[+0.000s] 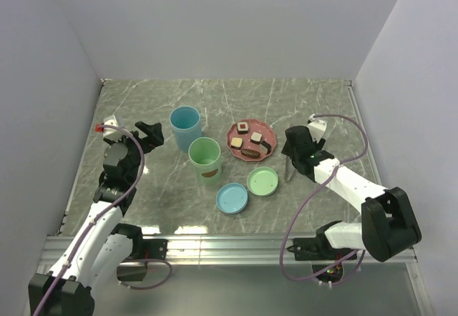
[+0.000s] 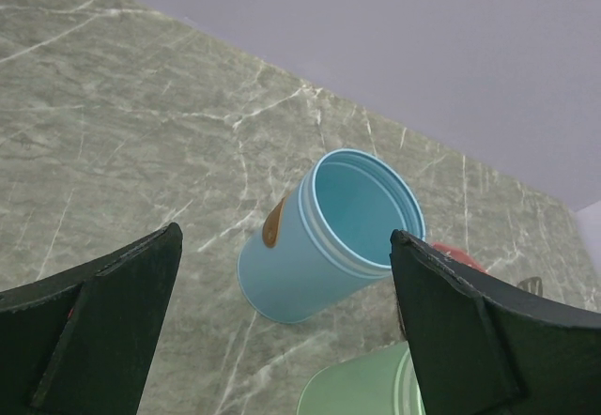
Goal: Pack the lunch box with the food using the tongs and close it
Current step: Grab the clamp with the right arm
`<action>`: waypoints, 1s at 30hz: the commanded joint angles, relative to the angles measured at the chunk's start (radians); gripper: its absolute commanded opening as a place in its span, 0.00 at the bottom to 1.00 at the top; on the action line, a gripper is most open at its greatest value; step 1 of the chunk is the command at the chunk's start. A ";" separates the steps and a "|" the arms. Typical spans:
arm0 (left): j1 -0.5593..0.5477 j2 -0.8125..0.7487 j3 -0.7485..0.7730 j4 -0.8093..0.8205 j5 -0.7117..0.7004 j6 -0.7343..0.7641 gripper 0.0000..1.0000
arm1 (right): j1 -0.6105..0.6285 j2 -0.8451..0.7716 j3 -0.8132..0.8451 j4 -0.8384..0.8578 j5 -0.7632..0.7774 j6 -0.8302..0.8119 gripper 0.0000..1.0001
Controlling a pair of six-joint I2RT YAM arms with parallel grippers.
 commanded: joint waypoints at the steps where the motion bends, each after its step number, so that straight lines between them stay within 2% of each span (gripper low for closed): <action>1: 0.000 -0.024 0.005 0.030 0.022 0.022 0.99 | 0.011 -0.006 0.041 -0.077 -0.050 0.041 0.74; 7: 0.000 -0.007 0.013 0.027 0.053 0.011 0.99 | 0.015 -0.020 -0.014 -0.057 -0.156 0.060 0.79; 16: 0.000 -0.016 0.008 0.027 0.071 0.003 0.99 | 0.023 0.060 0.000 -0.133 -0.139 0.103 0.80; 24: 0.000 -0.035 0.007 0.017 0.062 0.002 0.99 | 0.023 0.204 0.081 -0.196 -0.139 0.111 0.80; 30: 0.000 -0.032 0.007 0.017 0.061 0.003 0.99 | 0.005 0.230 0.103 -0.195 -0.136 0.102 0.80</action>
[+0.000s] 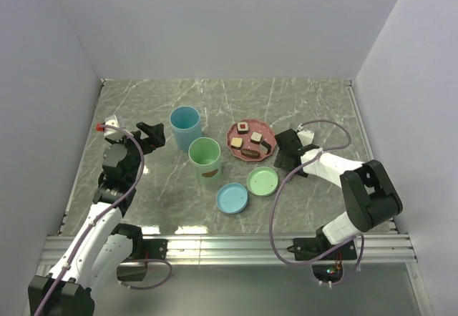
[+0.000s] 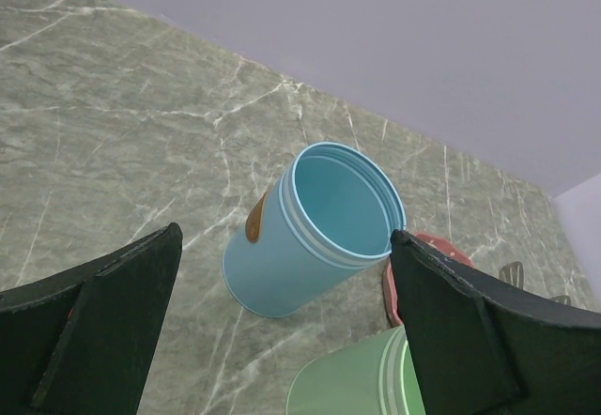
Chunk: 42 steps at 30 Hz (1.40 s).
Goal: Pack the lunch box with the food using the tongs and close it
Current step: Grab the clamp with the right arm
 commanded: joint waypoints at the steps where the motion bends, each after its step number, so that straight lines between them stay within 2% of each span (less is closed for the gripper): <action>1: 0.000 -0.009 0.007 0.019 0.010 0.005 1.00 | -0.016 -0.005 0.044 -0.005 0.008 0.005 0.80; 8: 0.000 -0.019 0.005 0.019 0.004 0.005 1.00 | -0.068 0.030 0.062 0.038 -0.052 -0.037 0.77; 9: 0.000 -0.022 0.004 0.019 0.002 0.005 1.00 | -0.074 0.041 0.068 0.038 -0.054 -0.038 0.69; 12: 0.000 -0.028 0.002 0.017 -0.004 0.005 0.99 | -0.088 0.070 0.090 0.035 -0.058 -0.052 0.63; 21: 0.000 -0.028 0.004 0.014 -0.012 0.005 0.99 | -0.114 0.107 0.134 0.054 -0.069 -0.090 0.59; 26: 0.000 -0.028 0.002 0.016 -0.013 0.005 0.99 | -0.097 0.026 0.108 0.047 0.005 -0.089 0.58; 35: 0.000 -0.013 0.001 0.025 -0.006 0.003 1.00 | -0.077 -0.233 0.044 0.030 -0.006 -0.126 0.57; 42: 0.000 -0.011 -0.001 0.027 -0.006 0.002 0.99 | -0.053 -0.338 0.038 0.014 -0.001 -0.140 0.57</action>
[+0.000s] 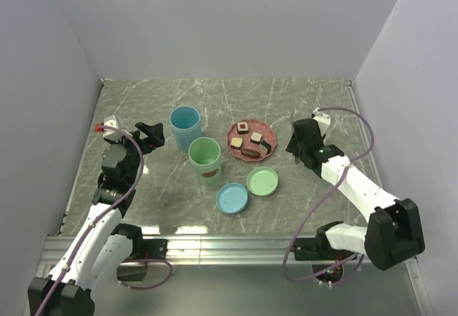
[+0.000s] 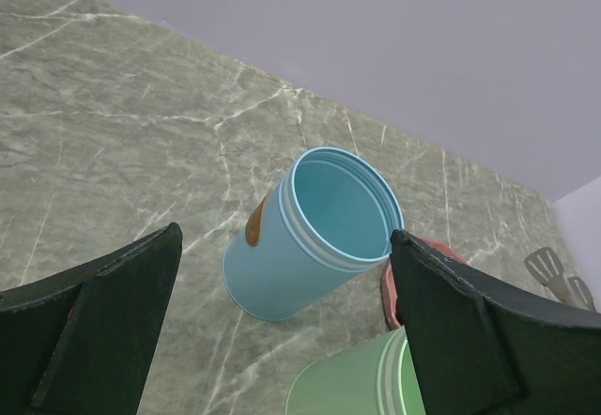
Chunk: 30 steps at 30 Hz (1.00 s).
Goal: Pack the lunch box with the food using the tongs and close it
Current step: Grab the clamp with the right arm, then pick up the food using the clamp
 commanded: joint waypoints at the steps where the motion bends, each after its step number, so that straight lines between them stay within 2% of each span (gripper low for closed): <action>1: 0.000 -0.001 0.000 0.028 0.004 0.002 0.99 | 0.025 -0.071 -0.001 0.003 0.009 -0.029 0.57; 17: -0.002 0.031 0.006 0.035 0.005 -0.001 0.99 | 0.258 -0.192 0.002 0.062 -0.136 -0.124 0.54; 25: -0.002 0.033 0.006 0.039 0.016 -0.004 1.00 | 0.353 -0.357 -0.082 -0.038 -0.111 -0.047 0.53; 30: 0.000 0.038 0.009 0.039 0.032 -0.005 0.99 | 0.408 -0.401 -0.130 -0.087 -0.090 0.002 0.53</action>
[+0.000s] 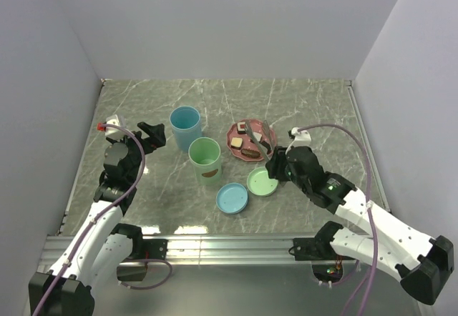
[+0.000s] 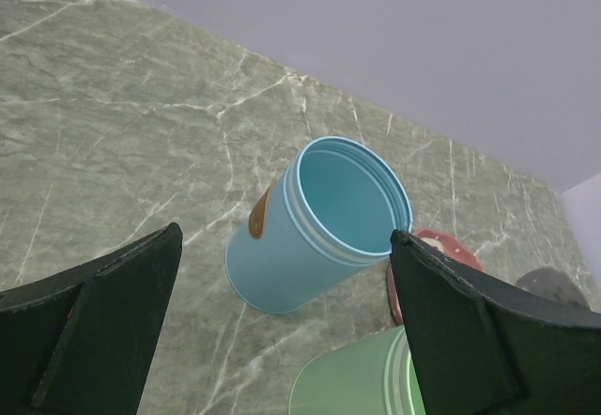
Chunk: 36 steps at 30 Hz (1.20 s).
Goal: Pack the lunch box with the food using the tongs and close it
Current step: Pick up the food using the clamp
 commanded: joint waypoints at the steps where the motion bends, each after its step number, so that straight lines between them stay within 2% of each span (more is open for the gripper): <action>1: 0.000 0.004 0.009 0.039 0.027 -0.003 0.99 | 0.027 -0.021 -0.037 -0.028 0.033 0.047 0.53; 6: 0.000 0.020 0.010 0.043 0.032 -0.006 1.00 | 0.029 0.034 -0.043 0.026 0.057 0.045 0.52; 12: 0.000 0.026 0.010 0.043 0.027 -0.003 0.99 | 0.031 0.225 0.052 0.095 0.083 0.004 0.52; 18: 0.000 0.026 0.009 0.045 0.021 -0.001 0.99 | 0.031 0.350 0.130 0.110 0.119 -0.027 0.52; 36: 0.000 0.043 0.013 0.049 0.021 0.000 0.99 | 0.031 0.518 0.279 0.123 0.105 -0.091 0.52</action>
